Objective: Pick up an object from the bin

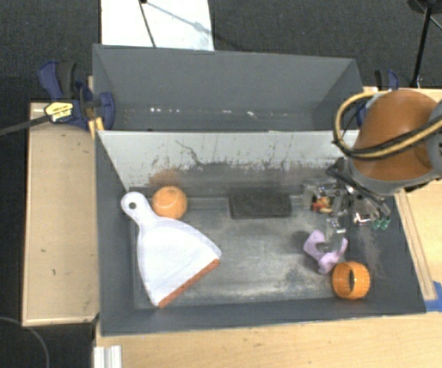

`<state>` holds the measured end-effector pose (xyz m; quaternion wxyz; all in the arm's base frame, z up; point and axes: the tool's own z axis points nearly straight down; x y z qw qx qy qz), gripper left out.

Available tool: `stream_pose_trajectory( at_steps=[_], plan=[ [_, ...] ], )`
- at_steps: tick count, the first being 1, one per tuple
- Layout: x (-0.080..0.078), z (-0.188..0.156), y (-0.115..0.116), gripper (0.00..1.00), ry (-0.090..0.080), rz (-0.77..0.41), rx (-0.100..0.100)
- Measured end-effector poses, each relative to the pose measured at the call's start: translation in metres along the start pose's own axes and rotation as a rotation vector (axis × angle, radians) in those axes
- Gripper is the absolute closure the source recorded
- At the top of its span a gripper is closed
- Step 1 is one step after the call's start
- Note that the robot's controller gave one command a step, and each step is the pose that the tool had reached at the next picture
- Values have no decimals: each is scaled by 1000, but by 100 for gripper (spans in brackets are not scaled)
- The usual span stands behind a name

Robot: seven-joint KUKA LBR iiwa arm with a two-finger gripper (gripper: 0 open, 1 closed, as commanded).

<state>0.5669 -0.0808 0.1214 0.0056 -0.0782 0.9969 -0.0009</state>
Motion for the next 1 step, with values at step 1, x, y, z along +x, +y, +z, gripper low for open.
stream_pose_trajectory(
  at_steps=[1],
  plan=[
    [38,37,-25,0,6,-121,-7]
  ],
)
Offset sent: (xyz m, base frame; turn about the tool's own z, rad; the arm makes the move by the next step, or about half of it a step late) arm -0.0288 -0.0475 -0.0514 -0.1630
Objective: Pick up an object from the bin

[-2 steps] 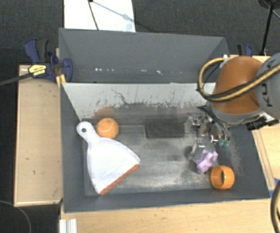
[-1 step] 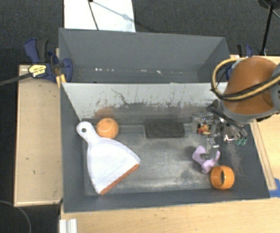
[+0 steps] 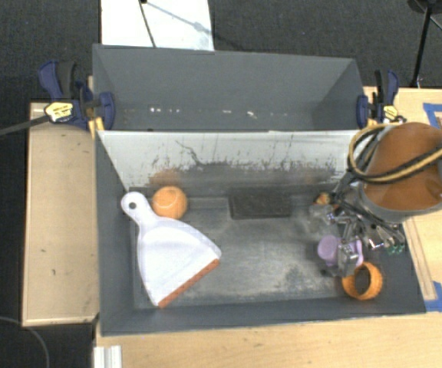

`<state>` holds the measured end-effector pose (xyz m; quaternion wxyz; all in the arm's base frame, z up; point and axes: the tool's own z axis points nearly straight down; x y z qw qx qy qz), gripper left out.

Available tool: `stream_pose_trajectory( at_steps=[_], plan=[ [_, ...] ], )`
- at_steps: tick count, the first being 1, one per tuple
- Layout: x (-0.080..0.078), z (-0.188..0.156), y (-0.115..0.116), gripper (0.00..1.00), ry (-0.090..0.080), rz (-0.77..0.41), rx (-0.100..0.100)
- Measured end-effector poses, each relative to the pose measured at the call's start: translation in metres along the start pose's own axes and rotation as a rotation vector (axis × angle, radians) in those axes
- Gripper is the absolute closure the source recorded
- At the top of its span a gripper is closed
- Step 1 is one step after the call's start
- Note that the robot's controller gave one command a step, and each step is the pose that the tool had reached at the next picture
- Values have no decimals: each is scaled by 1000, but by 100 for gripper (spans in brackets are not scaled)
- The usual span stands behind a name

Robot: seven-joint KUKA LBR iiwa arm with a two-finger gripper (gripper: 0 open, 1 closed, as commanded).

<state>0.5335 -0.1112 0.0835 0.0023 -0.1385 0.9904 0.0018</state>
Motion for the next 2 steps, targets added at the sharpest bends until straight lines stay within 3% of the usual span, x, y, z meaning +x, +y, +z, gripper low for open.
stream_pose_trajectory(
  at_steps=[1,2],
  plan=[
    [-1,13,-17,100,0,-38,3],
    [-1,13,-17,100,1,-37,3]
  ],
)
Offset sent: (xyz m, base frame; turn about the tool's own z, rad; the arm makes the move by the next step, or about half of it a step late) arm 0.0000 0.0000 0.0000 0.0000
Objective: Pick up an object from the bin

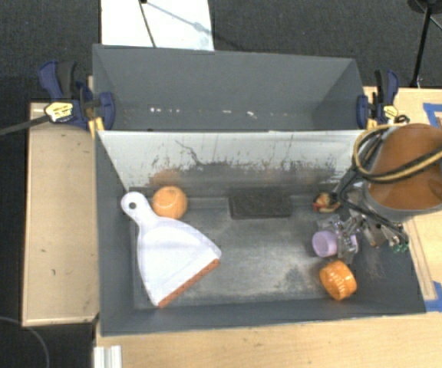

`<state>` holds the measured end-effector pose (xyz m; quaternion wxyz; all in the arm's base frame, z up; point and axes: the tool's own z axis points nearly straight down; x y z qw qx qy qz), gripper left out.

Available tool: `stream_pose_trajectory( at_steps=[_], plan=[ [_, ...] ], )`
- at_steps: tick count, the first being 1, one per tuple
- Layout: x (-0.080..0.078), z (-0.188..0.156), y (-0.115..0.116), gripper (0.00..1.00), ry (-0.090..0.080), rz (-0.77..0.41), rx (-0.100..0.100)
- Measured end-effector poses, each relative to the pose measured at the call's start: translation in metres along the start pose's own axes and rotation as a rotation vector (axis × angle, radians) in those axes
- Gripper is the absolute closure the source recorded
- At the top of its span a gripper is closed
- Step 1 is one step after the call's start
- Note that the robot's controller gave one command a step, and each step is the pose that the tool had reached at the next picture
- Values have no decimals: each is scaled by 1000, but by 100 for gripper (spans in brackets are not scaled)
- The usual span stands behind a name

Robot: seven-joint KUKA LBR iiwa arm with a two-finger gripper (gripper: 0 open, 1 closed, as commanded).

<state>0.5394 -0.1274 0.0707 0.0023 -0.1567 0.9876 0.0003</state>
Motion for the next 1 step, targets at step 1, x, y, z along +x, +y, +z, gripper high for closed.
stream_pose_trajectory(
  at_steps=[1],
  plan=[
    [-31,-114,-13,100,1,-23,0]
  ],
)
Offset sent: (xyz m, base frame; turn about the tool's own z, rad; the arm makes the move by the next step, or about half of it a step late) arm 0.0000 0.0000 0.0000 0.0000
